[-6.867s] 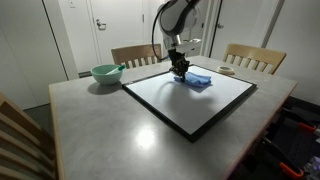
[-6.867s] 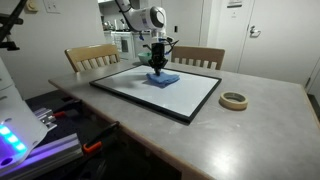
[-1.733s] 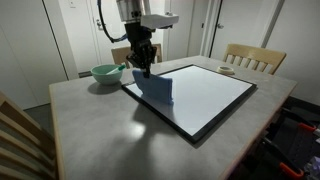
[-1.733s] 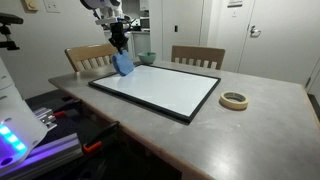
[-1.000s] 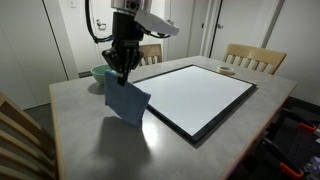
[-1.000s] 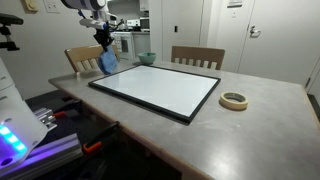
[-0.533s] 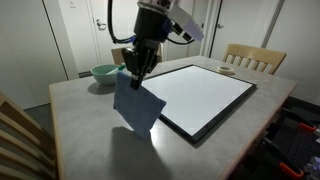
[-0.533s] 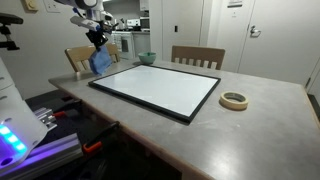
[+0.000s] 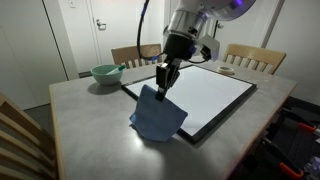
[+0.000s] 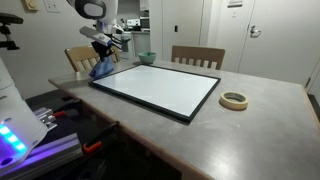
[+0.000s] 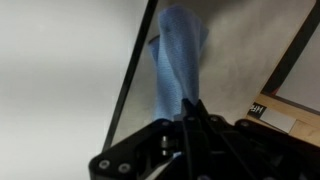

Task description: Use the blue towel to wipe the white board

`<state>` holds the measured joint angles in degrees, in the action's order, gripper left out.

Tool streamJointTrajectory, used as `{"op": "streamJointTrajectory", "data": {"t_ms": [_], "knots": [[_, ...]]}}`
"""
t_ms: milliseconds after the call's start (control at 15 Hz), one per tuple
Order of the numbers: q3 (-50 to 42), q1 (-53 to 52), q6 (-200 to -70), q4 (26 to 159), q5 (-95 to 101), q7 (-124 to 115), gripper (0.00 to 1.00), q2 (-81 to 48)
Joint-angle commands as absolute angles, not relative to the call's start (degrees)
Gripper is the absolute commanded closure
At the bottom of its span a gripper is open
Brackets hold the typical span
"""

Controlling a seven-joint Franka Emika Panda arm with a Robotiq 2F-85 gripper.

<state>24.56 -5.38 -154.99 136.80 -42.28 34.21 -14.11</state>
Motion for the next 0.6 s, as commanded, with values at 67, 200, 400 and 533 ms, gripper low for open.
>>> {"op": "streamJointTrajectory", "data": {"t_ms": [67,200,400,533], "knots": [[21.41,-4.76,-154.8,137.3,-40.37,37.85,0.99,-16.26],[19.97,-5.33,-154.55,136.61,-37.35,35.92,0.99,-18.27],[19.47,-4.62,-153.6,134.82,-31.28,36.29,0.99,-22.19],[19.89,-3.75,-153.08,133.2,-26.73,36.5,0.99,-24.84]]}}
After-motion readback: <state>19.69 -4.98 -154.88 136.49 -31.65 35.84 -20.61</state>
